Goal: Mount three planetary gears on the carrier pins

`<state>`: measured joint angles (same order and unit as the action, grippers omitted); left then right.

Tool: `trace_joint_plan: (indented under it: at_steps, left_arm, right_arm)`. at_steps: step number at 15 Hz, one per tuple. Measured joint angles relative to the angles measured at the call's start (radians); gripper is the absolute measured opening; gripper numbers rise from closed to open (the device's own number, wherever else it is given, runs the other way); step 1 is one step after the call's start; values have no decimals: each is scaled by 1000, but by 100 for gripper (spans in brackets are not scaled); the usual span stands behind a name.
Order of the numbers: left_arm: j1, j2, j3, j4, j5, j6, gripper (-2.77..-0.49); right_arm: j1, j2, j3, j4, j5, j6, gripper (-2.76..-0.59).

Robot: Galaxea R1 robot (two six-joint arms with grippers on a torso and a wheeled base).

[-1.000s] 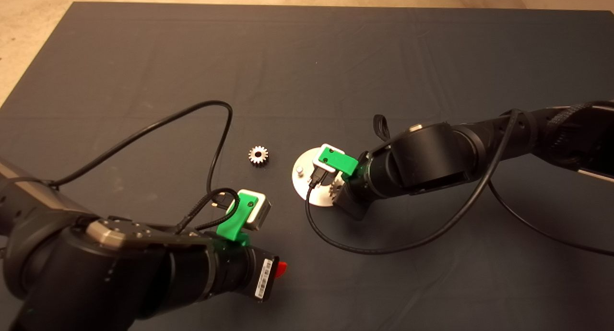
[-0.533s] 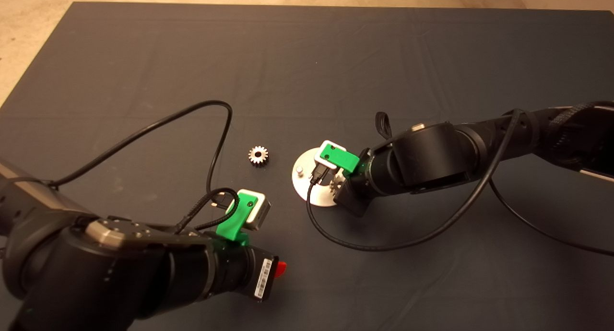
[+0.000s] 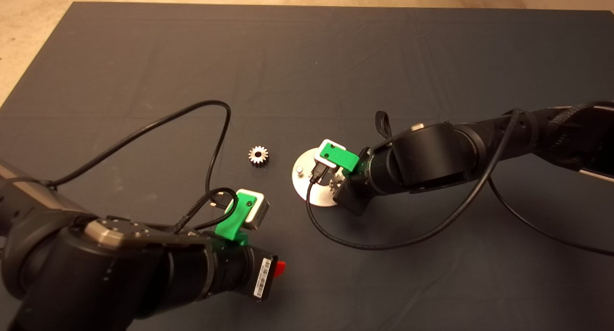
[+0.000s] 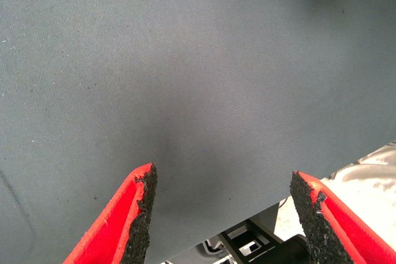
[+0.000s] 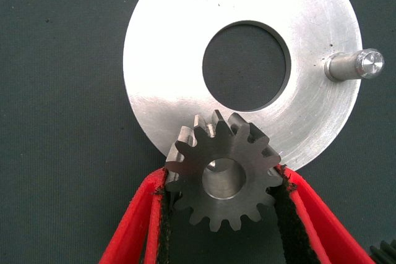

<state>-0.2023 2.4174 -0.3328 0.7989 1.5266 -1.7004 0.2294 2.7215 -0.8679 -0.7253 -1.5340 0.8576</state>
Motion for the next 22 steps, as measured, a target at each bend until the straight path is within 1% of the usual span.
trace_joint_plan:
  at_steps: [2, 7, 22]
  left_arm:
    - [0, 0, 0, 4, 0, 0, -177]
    - [0, -2, 0, 14, 0, 0, -177]
    - [0, -2, 0, 19, 0, 0, -177]
  right_arm:
    - [-5, 0, 0, -1, 0, 0, -239]
    - [-6, 2, -6, -1, 0, 0, -239]
    - [-10, 8, -12, -8, -2, 0, -239]
